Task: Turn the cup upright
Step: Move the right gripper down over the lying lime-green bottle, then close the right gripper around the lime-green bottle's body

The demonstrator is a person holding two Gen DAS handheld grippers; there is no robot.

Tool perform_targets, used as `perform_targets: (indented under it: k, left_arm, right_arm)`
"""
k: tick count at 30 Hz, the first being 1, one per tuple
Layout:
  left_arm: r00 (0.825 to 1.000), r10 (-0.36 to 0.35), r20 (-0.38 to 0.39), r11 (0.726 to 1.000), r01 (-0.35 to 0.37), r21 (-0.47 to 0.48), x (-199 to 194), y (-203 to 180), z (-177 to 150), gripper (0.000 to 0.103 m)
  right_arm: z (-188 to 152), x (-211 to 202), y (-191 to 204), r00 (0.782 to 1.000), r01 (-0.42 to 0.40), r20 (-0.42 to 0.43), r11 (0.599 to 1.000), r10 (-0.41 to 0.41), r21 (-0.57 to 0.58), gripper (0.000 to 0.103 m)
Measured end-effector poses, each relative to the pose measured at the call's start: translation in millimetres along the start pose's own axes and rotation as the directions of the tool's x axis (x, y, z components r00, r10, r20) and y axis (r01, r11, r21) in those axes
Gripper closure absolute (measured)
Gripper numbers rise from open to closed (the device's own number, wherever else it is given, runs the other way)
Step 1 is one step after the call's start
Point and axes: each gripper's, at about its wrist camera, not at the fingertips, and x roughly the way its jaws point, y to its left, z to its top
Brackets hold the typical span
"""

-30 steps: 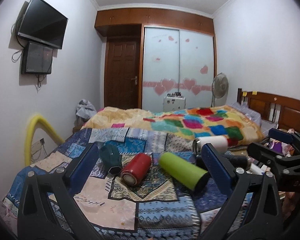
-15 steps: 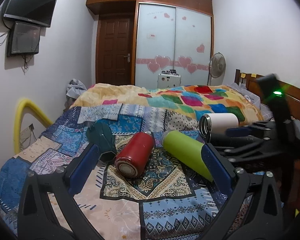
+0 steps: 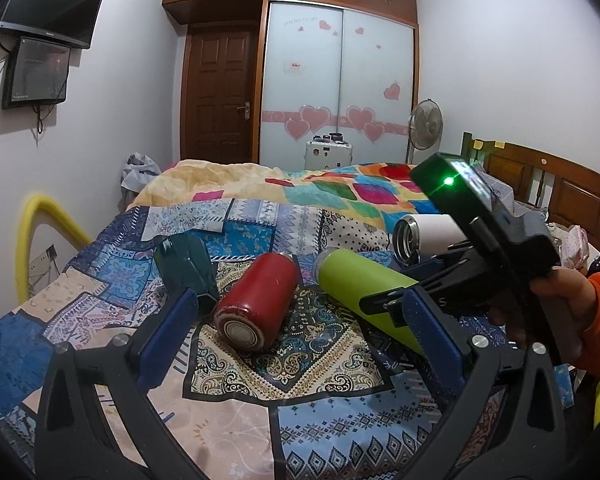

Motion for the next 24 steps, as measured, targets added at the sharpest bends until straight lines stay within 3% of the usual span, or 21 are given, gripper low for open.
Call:
perform_targets:
  k: [8, 24]
  left_arm:
    - [1.0, 0.002, -0.015, 1.0, -0.002, -0.003, 7.1, 2.2, -3.5, 0.0]
    - [1.0, 0.025, -0.007, 1.0, -0.025, -0.009, 4.9, 6.6, -3.3, 0.0]
  right_arm:
    - [-0.4, 26.4, 3.5, 0.994, -0.053, -0.093, 0.999, 0.052, -0.008, 0.036]
    - [-8.6, 13.4, 11.2, 0.998, -0.041, -0.055, 0.999, 0.041, -0.003, 0.041]
